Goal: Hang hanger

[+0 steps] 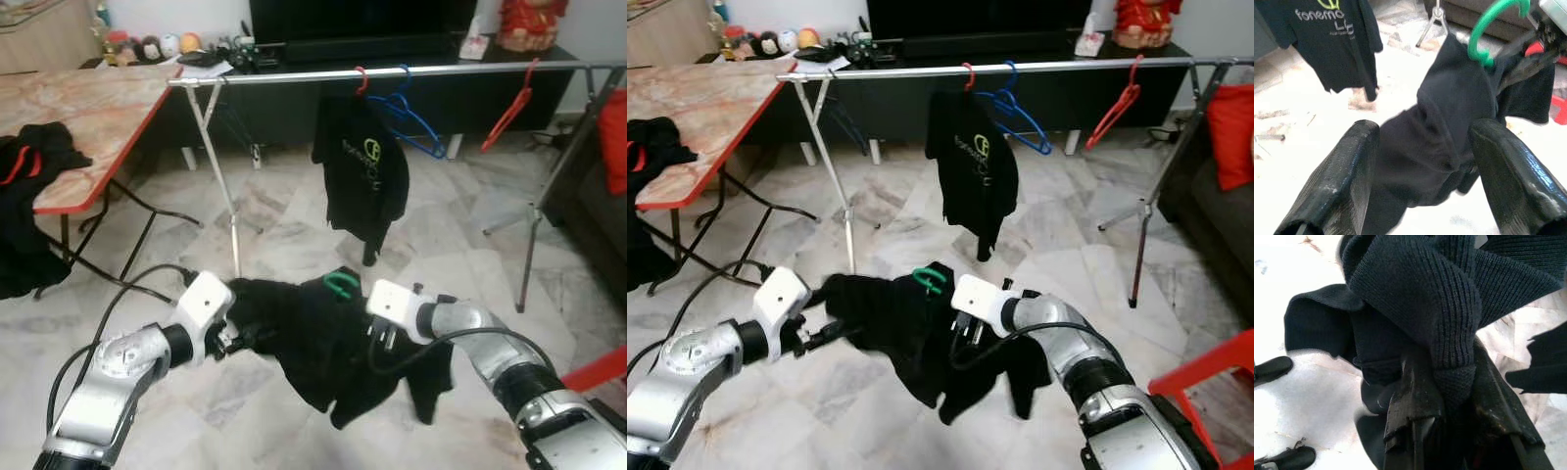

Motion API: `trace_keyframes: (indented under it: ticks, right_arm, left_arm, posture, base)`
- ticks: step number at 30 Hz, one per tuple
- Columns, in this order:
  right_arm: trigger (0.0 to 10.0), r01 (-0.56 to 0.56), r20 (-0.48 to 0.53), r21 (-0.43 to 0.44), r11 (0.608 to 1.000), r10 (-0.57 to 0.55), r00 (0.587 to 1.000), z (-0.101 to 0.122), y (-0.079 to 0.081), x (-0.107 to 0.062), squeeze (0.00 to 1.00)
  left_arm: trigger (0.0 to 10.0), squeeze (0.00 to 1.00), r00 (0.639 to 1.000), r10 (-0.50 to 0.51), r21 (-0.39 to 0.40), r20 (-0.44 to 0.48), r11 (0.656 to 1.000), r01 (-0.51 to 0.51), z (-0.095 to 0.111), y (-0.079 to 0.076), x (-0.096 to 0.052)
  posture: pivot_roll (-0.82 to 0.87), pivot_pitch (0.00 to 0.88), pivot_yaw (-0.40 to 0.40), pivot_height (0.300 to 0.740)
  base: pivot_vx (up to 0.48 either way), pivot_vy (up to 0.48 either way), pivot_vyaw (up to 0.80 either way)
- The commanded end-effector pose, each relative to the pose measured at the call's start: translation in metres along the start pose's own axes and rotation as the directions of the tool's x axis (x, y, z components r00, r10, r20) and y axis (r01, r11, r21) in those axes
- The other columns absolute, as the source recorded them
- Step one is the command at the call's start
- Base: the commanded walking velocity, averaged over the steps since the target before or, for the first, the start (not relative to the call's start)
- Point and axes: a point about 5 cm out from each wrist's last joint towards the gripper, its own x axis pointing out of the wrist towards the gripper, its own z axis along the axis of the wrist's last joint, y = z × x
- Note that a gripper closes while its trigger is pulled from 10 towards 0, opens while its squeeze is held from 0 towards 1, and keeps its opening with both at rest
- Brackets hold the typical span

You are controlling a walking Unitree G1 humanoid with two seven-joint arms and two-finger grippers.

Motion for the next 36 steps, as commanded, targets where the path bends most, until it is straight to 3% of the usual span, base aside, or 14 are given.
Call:
trace_keyframes:
  ticks: [1, 8, 9, 19, 24, 28, 36]
  right_arm:
    - [0.0, 0.001, 0.032, -0.027, 1.000, 0.000, 0.999, 0.006, -0.003, 0.000, 0.00]
    - [0.0, -0.070, 0.071, -0.094, 0.993, 0.077, 0.995, 0.009, 0.000, -0.003, 0.00]
    - [0.0, -0.087, 0.070, -0.126, 0.988, 0.097, 0.993, 0.010, -0.001, -0.005, 0.00]
    - [0.0, -0.141, 0.067, -0.230, 0.963, 0.160, 0.985, 0.008, -0.005, -0.016, 0.00]
    - [0.0, -0.145, 0.070, -0.236, 0.961, 0.166, 0.984, 0.008, -0.005, -0.017, 0.00]
    - [0.0, -0.162, 0.126, -0.306, 0.938, 0.208, 0.970, 0.023, -0.003, -0.017, 0.00]
    - [0.0, -0.170, 0.144, -0.354, 0.920, 0.233, 0.962, 0.030, -0.005, -0.020, 0.00]
  left_arm:
    - [10.0, 0.00, 0.999, 0.024, 0.016, -0.041, 1.000, -0.024, -0.009, 0.003, -0.002]
    - [10.0, 0.00, 0.993, -0.113, 0.005, -0.025, 0.994, 0.114, -0.005, -0.011, -0.003]
    - [10.0, 0.00, 0.985, -0.168, 0.016, -0.031, 0.986, 0.168, -0.003, -0.014, -0.004]
    - [10.0, 0.00, 0.937, -0.336, 0.081, -0.092, 0.936, 0.344, -0.002, -0.021, -0.013]
    - [10.0, 0.00, 0.928, -0.359, 0.081, -0.101, 0.927, 0.367, -0.001, -0.022, -0.015]
    - [10.0, 0.00, 0.915, -0.390, 0.096, -0.103, 0.912, 0.399, 0.002, -0.024, -0.005]
    - [10.0, 0.00, 0.904, -0.418, 0.076, -0.093, 0.902, 0.425, 0.005, -0.028, 0.000]
  posture:
    - [-0.06, 0.028, 0.068, 0.740]
    - [-0.06, 0.029, 0.067, 0.740]
    - [-0.06, 0.029, 0.067, 0.740]
    - [-0.07, 0.033, 0.070, 0.740]
    - [-0.07, 0.033, 0.070, 0.740]
    - [-0.07, 0.035, 0.074, 0.740]
    - [-0.07, 0.035, 0.077, 0.740]
  base:
    - [0.000, 0.000, 0.00]
    - [0.000, 0.000, 0.00]
    - [0.000, 0.000, 0.00]
    - [0.000, 0.000, 0.00]
    - [0.000, 0.000, 0.00]
    - [0.000, 0.000, 0.00]
    - [0.000, 0.000, 0.00]
